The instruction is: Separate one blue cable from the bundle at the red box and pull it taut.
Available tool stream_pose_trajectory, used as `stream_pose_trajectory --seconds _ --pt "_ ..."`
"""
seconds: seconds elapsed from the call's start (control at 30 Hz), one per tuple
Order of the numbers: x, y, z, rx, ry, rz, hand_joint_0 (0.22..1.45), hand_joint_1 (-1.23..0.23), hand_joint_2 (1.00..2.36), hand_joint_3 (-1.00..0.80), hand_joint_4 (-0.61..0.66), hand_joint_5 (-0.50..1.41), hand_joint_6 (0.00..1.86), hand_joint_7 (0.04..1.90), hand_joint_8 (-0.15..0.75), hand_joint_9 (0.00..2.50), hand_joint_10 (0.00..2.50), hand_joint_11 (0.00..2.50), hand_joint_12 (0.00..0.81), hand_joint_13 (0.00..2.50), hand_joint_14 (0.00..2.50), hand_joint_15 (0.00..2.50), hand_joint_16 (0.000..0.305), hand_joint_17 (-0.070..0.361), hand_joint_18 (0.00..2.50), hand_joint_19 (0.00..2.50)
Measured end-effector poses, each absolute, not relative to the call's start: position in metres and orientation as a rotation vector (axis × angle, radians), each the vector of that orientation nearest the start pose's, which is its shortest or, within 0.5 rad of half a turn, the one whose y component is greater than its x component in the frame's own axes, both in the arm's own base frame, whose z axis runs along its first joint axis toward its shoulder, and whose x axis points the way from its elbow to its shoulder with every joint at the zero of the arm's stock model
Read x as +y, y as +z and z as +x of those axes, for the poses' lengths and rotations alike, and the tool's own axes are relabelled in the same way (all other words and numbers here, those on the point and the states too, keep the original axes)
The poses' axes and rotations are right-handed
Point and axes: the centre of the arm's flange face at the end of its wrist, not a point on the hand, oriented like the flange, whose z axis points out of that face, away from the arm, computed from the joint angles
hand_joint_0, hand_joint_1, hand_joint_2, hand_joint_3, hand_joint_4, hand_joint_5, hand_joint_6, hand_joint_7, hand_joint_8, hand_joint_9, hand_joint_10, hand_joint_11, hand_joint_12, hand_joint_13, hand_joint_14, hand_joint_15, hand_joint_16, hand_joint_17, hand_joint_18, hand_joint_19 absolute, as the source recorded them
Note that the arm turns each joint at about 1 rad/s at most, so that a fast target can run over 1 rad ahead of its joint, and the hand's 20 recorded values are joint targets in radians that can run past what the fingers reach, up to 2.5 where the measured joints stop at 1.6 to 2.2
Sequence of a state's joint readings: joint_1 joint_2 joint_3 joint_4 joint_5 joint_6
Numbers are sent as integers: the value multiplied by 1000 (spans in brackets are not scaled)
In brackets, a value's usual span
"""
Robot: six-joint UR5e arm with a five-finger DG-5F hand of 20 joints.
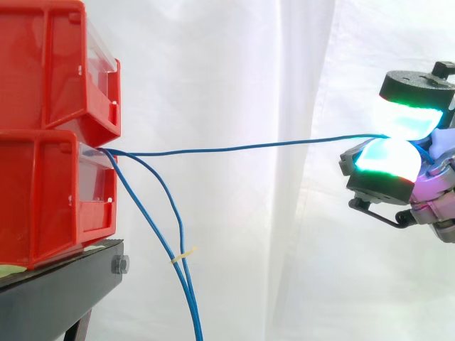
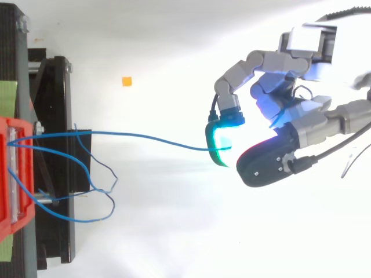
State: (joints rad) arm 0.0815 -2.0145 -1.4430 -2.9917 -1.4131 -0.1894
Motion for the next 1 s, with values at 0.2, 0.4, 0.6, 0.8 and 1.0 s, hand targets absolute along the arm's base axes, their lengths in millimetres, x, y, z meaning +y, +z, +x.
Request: stream_pose_trajectory --seconds 0.2,0.4,0.6,0.8,1.0 --pt "-96 310 646 1394 901 1176 653 -754 1022 -54 29 -124 889 1137 407 722 2405 1394 431 947 2500 1278 54 121 1498 1673" --pt "-96 310 646 1395 897 1173 654 -755 1022 -55 30 -125 887 1154 406 743 2376 1414 431 950 2500 1294 52 117 1500 1680" --pt "-96 310 646 1395 897 1172 655 -756 1023 -58 31 -125 887 1147 404 751 2372 1436 431 957 2500 1291 53 118 1504 1686" --pt "-96 310 646 1395 897 1172 655 -756 1023 -57 31 -125 886 1149 401 754 2381 1433 428 958 2500 1300 53 118 1507 1679" --pt "-96 310 646 1394 897 1172 662 -767 1022 -61 27 -123 883 1149 400 760 2395 1435 434 965 2500 1292 55 123 1508 1685"
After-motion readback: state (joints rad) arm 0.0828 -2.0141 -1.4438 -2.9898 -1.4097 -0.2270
